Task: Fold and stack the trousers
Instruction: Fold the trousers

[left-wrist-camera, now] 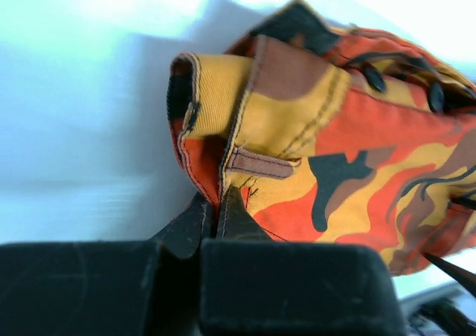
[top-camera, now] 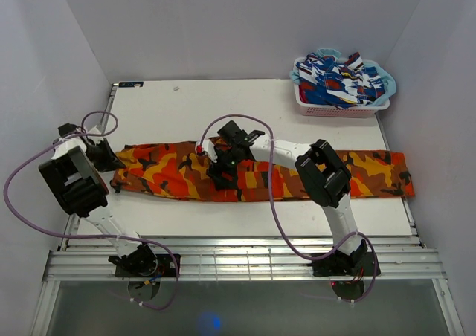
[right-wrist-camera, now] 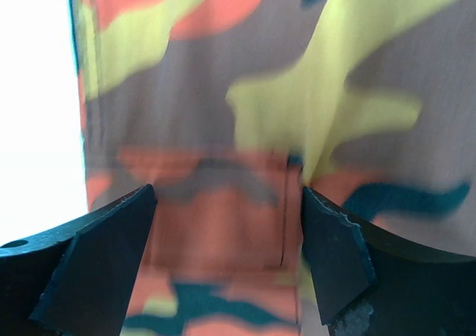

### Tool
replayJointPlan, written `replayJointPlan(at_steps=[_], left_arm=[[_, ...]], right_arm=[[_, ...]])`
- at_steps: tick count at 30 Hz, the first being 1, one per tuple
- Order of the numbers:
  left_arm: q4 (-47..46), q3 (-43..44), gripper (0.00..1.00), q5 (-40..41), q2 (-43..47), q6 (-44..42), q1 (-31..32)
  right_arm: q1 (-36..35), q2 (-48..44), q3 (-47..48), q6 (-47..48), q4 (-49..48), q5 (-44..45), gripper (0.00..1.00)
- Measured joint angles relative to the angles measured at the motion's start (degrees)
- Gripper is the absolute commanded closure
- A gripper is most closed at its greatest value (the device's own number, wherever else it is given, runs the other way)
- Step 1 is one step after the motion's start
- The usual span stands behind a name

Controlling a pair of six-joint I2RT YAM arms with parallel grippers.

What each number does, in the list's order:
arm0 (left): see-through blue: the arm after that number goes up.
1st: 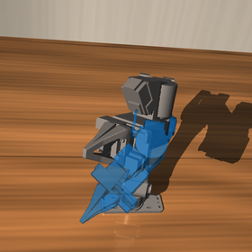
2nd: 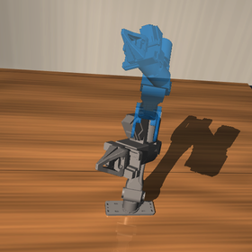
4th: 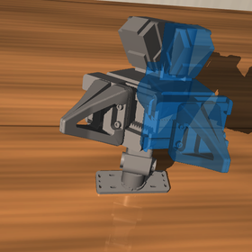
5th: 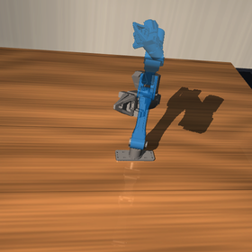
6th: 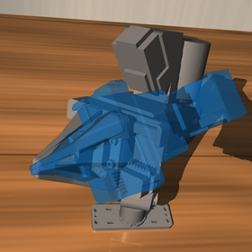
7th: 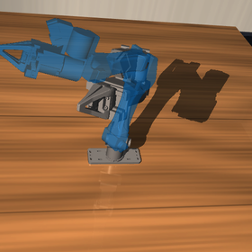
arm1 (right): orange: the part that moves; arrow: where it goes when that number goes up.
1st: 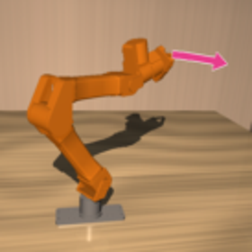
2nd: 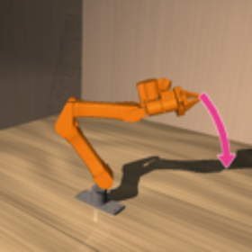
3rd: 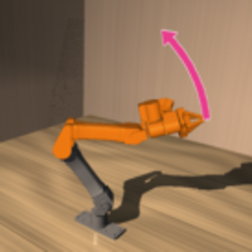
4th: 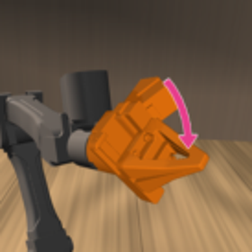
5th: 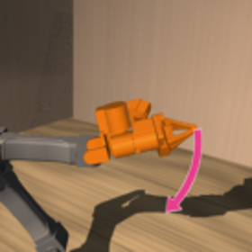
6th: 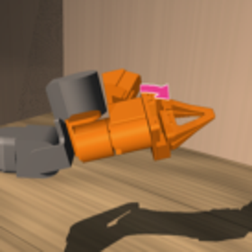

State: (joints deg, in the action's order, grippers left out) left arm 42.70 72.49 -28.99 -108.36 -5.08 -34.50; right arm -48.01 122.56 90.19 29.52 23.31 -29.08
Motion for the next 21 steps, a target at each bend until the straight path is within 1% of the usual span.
replayJointPlan(at_steps=[2, 5, 6, 8, 9, 10, 13, 15, 17, 19, 21], left_arm=[[1.1, 3.1, 1.00, 2.1, 0.6, -1.4, 0.7], [1.6, 6.9, 1.00, 5.5, 2.1, -4.5, 1.0], [1.5, 7.4, 0.82, 6.4, 2.7, -5.7, 0.9], [1.6, 7.3, 0.50, 7.4, 3.9, -8.5, 0.5], [1.9, 6.6, 0.20, 7.2, 4.5, -10.1, 0.5], [2.7, 6.0, 0.02, 6.7, 5.2, -11.6, 0.3], [5.8, 5.2, 0.02, 4.9, 6.6, -14.9, 0.3], [7.4, 6.6, 0.02, 3.9, 7.0, -16.5, 0.5], [8.6, 11.2, 0.02, 3.2, 6.6, -16.8, 0.7], [8.9, 18.2, 0.02, 2.6, 5.4, -16.4, 1.4], [7.0, 25.1, 0.03, 2.6, 3.6, -15.8, 2.2]], right_arm=[[0.9, -1.4, -0.8, -0.9, 1.6, -0.3, 0.14], [4.0, -4.0, -1.5, -2.0, 5.2, -0.2, 0.15], [5.5, -4.9, -1.6, -2.2, 6.5, 0.1, 0.16], [9.2, -6.5, -1.9, -2.4, 8.7, 0.9, 0.19], [11.3, -7.0, -2.0, -2.4, 9.8, 1.6, 0.20], [13.2, -7.3, -2.0, -2.4, 10.6, 2.3, 0.21], [18.4, -7.5, -3.1, -1.8, 12.5, 4.5, 0.23], [20.2, -7.5, -5.0, -1.0, 13.5, 6.3, 0.23], [20.6, -7.5, -8.0, 0.8, 14.0, 7.9, 0.23], [20.1, -9.0, -10.3, 1.8, 13.1, 9.3, 0.24], [19.5, -10.4, -12.7, 3.1, 11.1, 10.7, 0.24]])
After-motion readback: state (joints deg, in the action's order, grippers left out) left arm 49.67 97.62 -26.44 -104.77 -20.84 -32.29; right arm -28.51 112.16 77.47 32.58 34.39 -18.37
